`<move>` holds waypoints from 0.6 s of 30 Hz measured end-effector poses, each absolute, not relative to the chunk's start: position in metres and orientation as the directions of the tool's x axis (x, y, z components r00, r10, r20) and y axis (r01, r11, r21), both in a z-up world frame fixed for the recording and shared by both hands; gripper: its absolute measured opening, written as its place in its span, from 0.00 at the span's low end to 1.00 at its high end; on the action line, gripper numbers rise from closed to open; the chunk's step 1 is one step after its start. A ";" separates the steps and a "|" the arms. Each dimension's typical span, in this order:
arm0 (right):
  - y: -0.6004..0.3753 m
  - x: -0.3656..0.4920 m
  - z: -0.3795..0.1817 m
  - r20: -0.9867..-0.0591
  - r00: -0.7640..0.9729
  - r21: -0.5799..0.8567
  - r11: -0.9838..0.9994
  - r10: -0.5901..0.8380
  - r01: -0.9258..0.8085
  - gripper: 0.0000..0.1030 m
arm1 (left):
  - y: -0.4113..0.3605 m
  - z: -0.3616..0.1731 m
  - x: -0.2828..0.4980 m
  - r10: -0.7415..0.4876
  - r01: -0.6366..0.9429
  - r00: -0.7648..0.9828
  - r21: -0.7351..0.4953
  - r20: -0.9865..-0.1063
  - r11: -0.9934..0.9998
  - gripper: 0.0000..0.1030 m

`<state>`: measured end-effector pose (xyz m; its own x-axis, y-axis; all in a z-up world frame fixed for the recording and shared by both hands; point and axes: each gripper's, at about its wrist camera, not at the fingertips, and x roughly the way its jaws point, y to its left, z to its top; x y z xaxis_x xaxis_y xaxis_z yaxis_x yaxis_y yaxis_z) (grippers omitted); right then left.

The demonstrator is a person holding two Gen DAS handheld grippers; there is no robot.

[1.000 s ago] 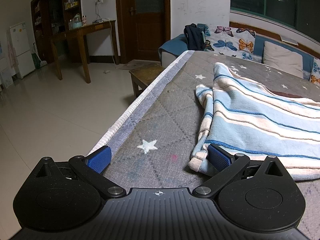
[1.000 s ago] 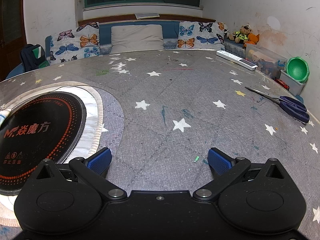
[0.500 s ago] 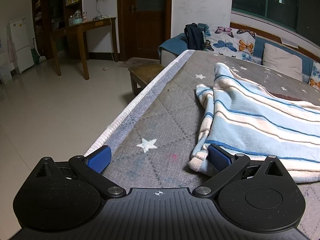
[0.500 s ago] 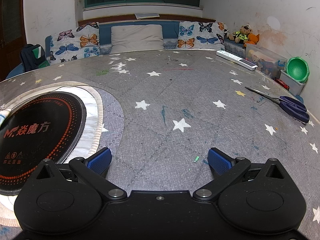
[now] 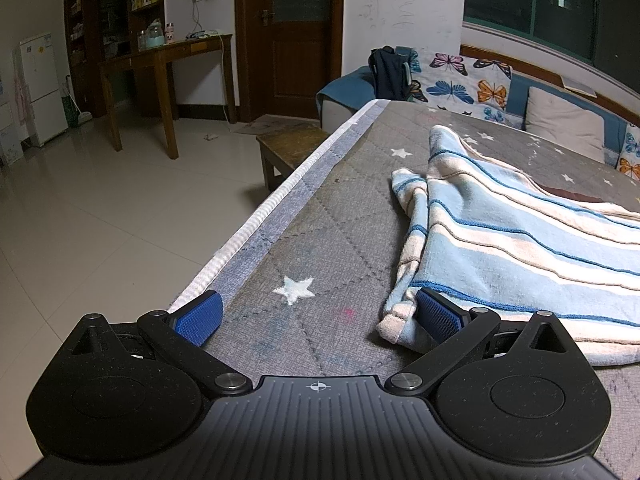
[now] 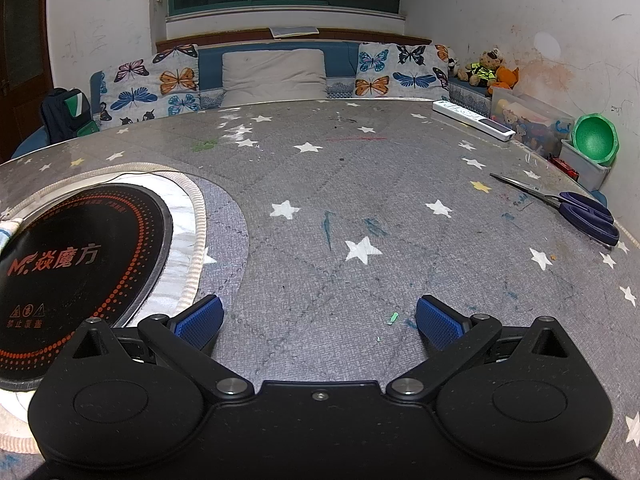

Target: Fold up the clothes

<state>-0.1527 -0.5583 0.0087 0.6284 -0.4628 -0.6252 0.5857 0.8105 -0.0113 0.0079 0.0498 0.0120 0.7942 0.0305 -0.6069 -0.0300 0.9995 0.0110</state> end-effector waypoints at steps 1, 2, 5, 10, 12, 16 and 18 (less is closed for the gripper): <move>-0.558 -0.153 0.009 -0.625 0.628 -0.011 0.810 -0.463 0.586 1.00 | 0.050 0.012 0.008 0.030 -0.030 0.794 0.011 -0.607 0.999 1.00; -0.558 -0.153 0.009 -0.625 0.628 -0.011 0.810 -0.463 0.586 1.00 | 0.050 0.012 0.008 0.030 -0.030 0.794 0.011 -0.607 0.999 1.00; -0.558 -0.153 0.009 -0.625 0.628 -0.011 0.810 -0.463 0.586 1.00 | 0.052 0.012 0.008 0.030 -0.030 0.794 0.010 -0.607 1.000 1.00; -0.558 -0.153 0.009 -0.625 0.628 -0.012 0.810 -0.463 0.586 1.00 | 0.051 0.012 0.008 0.028 -0.030 0.794 0.008 -0.608 1.000 1.00; -0.558 -0.153 0.009 -0.625 0.628 -0.012 0.810 -0.463 0.586 1.00 | 0.051 0.012 0.009 0.029 -0.030 0.794 0.009 -0.608 1.000 1.00; -0.558 -0.153 0.009 -0.625 0.628 -0.012 0.810 -0.463 0.586 1.00 | 0.051 0.012 0.009 0.028 -0.030 0.794 0.008 -0.608 1.000 1.00; -0.558 -0.153 0.009 -0.625 0.628 -0.011 0.810 -0.463 0.586 1.00 | 0.052 0.012 0.009 0.029 -0.030 0.794 0.009 -0.608 1.000 1.00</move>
